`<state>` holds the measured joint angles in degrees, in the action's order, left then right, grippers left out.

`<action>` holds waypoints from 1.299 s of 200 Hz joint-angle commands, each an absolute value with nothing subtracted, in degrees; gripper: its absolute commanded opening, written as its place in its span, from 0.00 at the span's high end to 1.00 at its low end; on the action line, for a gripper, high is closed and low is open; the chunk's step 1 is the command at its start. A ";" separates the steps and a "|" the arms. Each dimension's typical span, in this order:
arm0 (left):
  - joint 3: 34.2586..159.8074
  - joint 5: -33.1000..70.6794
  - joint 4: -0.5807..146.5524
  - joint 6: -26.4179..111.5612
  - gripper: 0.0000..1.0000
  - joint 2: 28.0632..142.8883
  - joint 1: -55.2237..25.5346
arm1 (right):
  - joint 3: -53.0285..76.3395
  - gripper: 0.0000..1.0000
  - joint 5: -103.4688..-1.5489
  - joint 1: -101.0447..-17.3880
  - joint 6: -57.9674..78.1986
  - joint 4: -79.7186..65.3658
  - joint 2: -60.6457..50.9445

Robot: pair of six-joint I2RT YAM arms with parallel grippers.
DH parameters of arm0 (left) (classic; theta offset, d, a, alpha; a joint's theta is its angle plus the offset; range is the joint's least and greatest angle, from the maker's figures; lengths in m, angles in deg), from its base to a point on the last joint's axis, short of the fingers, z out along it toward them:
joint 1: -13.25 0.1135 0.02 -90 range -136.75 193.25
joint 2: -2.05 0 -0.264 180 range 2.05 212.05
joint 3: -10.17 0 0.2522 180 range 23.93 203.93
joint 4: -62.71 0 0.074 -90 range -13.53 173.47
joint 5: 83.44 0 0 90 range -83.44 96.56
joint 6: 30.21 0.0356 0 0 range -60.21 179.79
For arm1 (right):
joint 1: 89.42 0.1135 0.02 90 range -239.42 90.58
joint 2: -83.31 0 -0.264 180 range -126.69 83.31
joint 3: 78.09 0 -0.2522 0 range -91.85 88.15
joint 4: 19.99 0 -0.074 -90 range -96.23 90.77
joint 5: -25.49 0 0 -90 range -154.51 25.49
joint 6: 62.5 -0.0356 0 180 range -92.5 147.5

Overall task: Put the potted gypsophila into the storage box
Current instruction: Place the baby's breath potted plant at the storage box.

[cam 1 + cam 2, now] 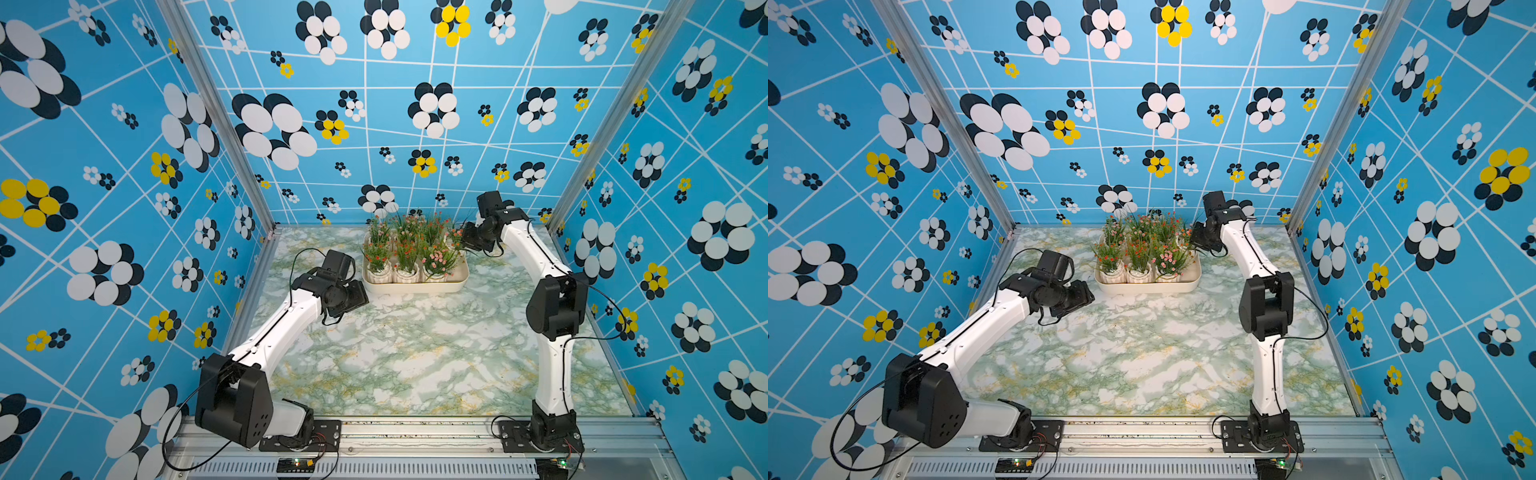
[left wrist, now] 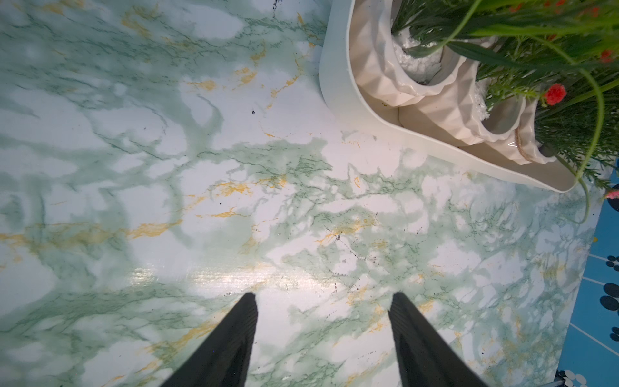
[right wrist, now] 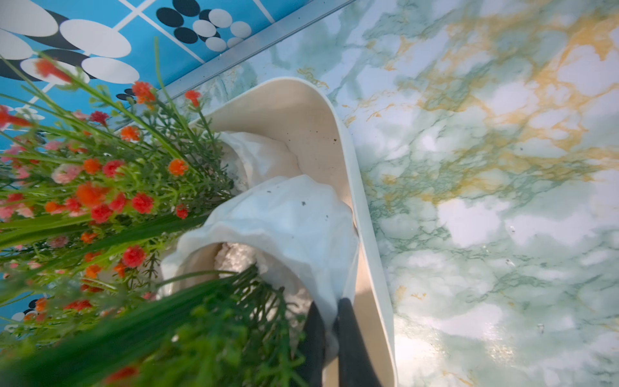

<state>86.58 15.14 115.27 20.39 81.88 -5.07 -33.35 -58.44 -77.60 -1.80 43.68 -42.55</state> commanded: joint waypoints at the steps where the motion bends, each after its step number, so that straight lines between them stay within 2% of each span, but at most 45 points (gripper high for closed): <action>1: 87.64 15.25 115.66 20.77 0.34 82.89 -4.65 | -32.99 1.00 -59.88 -78.03 -1.07 43.35 -39.74; 243: 88.00 16.60 114.21 21.04 0.33 86.25 -4.99 | -34.09 1.00 -59.41 -76.27 -1.85 42.78 -48.01; 260: 87.86 16.59 114.26 21.12 0.33 86.34 -5.01 | -33.37 0.93 -59.32 -76.26 -2.03 42.30 -47.83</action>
